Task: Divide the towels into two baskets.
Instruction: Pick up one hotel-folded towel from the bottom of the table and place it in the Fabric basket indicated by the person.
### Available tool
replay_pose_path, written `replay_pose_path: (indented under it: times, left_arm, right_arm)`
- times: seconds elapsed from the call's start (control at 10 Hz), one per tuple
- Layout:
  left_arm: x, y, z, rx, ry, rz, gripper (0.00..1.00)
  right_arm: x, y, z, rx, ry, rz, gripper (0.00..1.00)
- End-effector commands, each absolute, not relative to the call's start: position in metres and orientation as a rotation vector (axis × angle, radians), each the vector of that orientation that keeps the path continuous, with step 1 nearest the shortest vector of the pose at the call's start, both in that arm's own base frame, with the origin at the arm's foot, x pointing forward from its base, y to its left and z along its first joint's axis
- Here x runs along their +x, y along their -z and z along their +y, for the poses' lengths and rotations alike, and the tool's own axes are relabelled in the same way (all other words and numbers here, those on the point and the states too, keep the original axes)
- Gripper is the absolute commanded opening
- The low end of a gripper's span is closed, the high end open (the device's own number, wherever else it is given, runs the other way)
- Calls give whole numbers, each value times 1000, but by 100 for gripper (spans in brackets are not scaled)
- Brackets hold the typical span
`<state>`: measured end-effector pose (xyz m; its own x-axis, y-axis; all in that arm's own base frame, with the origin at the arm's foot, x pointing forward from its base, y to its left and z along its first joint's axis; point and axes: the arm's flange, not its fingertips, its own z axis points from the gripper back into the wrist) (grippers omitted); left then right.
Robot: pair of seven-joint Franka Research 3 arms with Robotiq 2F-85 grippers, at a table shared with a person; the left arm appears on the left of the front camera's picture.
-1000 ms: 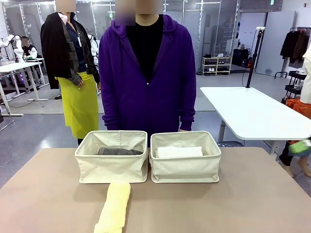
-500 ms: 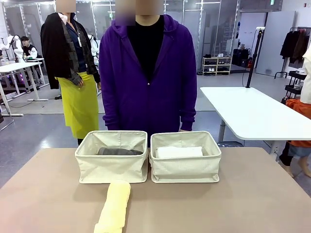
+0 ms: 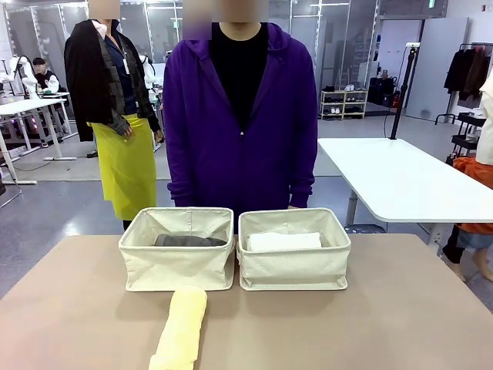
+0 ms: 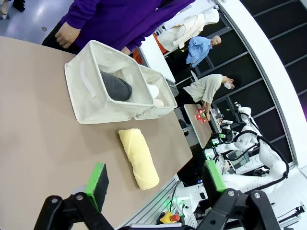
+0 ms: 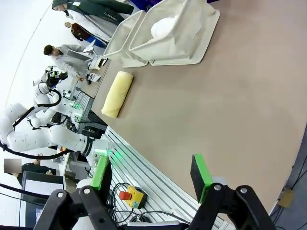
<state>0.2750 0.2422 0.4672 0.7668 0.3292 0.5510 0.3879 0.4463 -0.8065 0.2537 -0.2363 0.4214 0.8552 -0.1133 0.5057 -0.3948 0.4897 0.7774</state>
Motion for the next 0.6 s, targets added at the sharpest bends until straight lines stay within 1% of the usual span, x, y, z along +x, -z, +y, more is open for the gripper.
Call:
replay_pose_path:
  times: [0.0, 0.5]
  left_arm:
    - [272, -471, 243, -1152, 41, -739, 100]
    - [272, -471, 243, -1152, 41, -739, 100]
  right_arm:
    - [248, -424, -235, 1069, -186, -561, 83]
    - [248, -424, -235, 1069, -186, -561, 83]
